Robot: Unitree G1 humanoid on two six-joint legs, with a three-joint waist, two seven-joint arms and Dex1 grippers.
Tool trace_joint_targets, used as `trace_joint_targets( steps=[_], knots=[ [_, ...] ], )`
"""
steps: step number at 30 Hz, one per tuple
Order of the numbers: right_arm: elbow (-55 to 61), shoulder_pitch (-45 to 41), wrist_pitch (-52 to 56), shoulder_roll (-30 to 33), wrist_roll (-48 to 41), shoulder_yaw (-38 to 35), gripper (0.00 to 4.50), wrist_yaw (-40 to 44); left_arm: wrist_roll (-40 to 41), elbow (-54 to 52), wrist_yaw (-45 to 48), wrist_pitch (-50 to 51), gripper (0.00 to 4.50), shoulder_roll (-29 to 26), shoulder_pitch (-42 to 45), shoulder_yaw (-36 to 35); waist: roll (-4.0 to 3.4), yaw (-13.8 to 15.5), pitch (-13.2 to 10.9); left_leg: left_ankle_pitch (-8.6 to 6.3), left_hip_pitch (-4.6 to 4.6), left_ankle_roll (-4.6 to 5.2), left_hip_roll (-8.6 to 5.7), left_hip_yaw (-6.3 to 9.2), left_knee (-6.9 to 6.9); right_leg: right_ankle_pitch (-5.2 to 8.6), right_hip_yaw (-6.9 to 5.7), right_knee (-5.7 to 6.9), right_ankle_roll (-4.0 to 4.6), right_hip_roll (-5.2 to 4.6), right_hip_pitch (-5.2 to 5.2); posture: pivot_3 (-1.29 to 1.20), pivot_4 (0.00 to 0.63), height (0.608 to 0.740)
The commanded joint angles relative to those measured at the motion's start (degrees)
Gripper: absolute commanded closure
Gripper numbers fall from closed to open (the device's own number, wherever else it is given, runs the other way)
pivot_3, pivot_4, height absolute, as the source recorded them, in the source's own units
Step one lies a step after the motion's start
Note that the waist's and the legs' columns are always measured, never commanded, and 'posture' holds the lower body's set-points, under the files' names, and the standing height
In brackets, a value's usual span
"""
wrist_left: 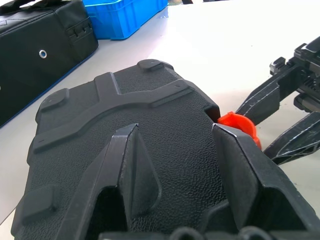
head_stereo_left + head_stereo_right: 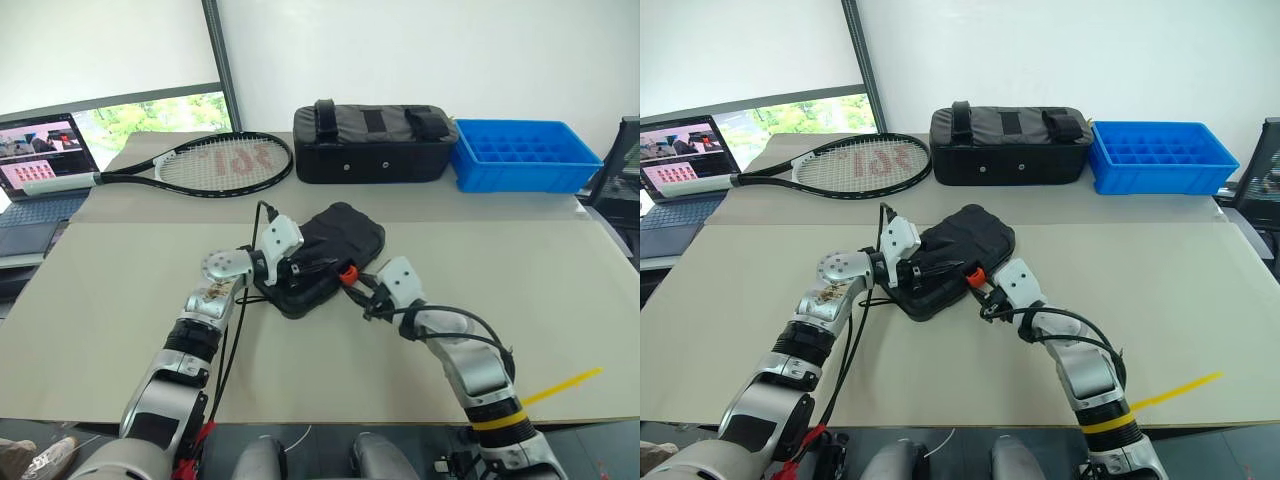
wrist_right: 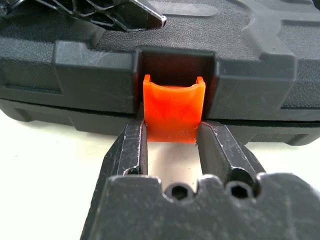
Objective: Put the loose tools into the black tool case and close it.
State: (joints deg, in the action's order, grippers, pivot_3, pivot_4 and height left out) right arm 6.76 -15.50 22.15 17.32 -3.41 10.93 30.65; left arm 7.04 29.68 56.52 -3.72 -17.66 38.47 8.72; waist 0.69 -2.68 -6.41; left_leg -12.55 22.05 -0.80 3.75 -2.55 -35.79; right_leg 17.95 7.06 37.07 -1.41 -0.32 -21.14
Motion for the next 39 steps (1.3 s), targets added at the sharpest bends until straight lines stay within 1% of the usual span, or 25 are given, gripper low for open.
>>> trace_joint_targets(
  steps=[1,3,5,6,8,19,20,23,24,26,33,39],
  knots=[
    [2.15,-4.14,0.97,-0.68,-0.04,-0.62,3.35,-1.01,-1.79,3.25,0.12,1.13,2.0,-0.57,-2.25,1.28,0.0,-0.09,0.0,0.0,-0.01,0.0,0.0,0.0,0.0,0.0,0.0,0.01,0.0,0.0,0.0,0.0,0.15,0.707],
    [2.07,-4.82,2.37,-0.7,-0.14,-0.31,3.35,-0.75,-1.84,3.22,0.04,1.14,2.0,-0.6,-2.26,1.3,0.0,-0.19,0.0,0.0,-0.02,0.0,0.01,0.0,0.0,0.0,0.0,0.02,0.0,0.01,0.0,0.0,0.15,0.707],
    [2.21,-4.91,3.03,-0.57,-0.26,-0.25,2.34,-0.51,-1.83,3.19,-0.04,1.15,2.0,-0.61,-2.27,1.29,0.0,-0.21,0.0,0.0,-0.03,0.0,0.01,0.0,0.0,0.0,0.0,0.02,0.0,0.01,0.0,0.0,0.15,0.707],
    [2.58,-4.6,3.06,-0.57,-0.26,-0.51,2.11,-0.8,-1.82,3.16,-0.08,1.15,2.0,-0.59,-2.3,1.28,0.0,-0.23,0.0,0.0,-0.02,0.0,0.01,0.0,0.0,0.0,0.0,0.02,0.0,0.01,0.0,0.0,0.15,0.707],
    [3.59,-3.68,2.89,-0.25,-0.53,-1.11,1.4,-0.95,-1.81,3.12,-0.13,1.15,2.0,-0.57,-2.35,1.27,0.0,-0.22,0.0,0.0,-0.02,0.0,0.01,0.0,0.0,0.0,0.0,0.01,0.0,0.01,0.0,0.0,0.15,0.707],
    [11.88,2.56,6.85,3.45,-3.66,-4.05,1.4,0.54,-1.84,3.66,-0.19,0.87,2.0,-0.42,-2.24,1.27,0.01,-0.1,0.0,0.0,-0.03,0.0,0.01,0.0,0.03,0.0,0.0,-0.01,0.0,0.0,0.02,0.0,0.15,0.707],
    [12.17,2.63,7.3,3.52,-3.96,-3.87,1.9,0.69,-1.85,3.69,-0.17,0.84,2.0,-0.42,-2.25,1.27,0.01,-0.12,0.0,0.0,-0.04,0.0,0.01,0.0,0.03,0.0,0.0,-0.01,0.0,0.01,0.02,0.0,0.15,0.707],
    [10.87,1.49,7.48,2.97,-3.07,-2.94,2.72,-0.11,-1.88,3.78,-0.07,0.83,2.0,-0.4,-2.15,1.34,0.02,-0.1,0.0,0.0,-0.04,0.0,0.01,0.0,0.03,0.0,0.0,0.0,0.0,0.0,0.02,0.0,0.15,0.707],
    [10.29,0.99,7.33,2.88,-2.7,-2.61,3.17,-0.22,-1.9,3.82,-0.07,0.83,2.0,-0.38,-2.1,1.36,0.01,-0.1,0.0,0.0,-0.04,0.0,0.01,0.0,0.03,0.0,0.0,0.0,0.0,0.0,0.02,0.0,0.15,0.707],
    [9.23,-0.16,7.28,2.61,-2.29,-2.08,3.79,-0.34,-1.87,3.63,-0.05,0.91,2.0,-0.49,-2.16,1.32,0.02,-0.1,0.0,0.0,-0.04,0.0,0.0,0.0,0.03,0.0,0.0,-0.01,0.0,0.0,0.02,0.0,0.15,0.707],
    [5.52,-3.72,7.24,1.75,-1.43,-0.04,3.79,-0.38,-1.86,3.2,0.03,1.0,2.0,-1.13,-2.5,1.09,0.0,-0.12,0.01,0.0,-0.04,0.0,0.01,0.0,0.03,0.0,0.0,-0.01,0.0,0.01,0.01,0.0,0.15,0.707],
    [1.98,-6.08,5.85,0.45,-0.67,1.19,3.79,-0.4,-1.78,2.83,-0.15,1.08,2.0,-1.16,-2.8,1.1,0.0,-0.91,0.01,0.0,-0.09,0.0,0.01,0.02,0.03,0.0,0.01,0.02,0.0,0.01,0.03,0.0,0.15,0.707]
  ],
)
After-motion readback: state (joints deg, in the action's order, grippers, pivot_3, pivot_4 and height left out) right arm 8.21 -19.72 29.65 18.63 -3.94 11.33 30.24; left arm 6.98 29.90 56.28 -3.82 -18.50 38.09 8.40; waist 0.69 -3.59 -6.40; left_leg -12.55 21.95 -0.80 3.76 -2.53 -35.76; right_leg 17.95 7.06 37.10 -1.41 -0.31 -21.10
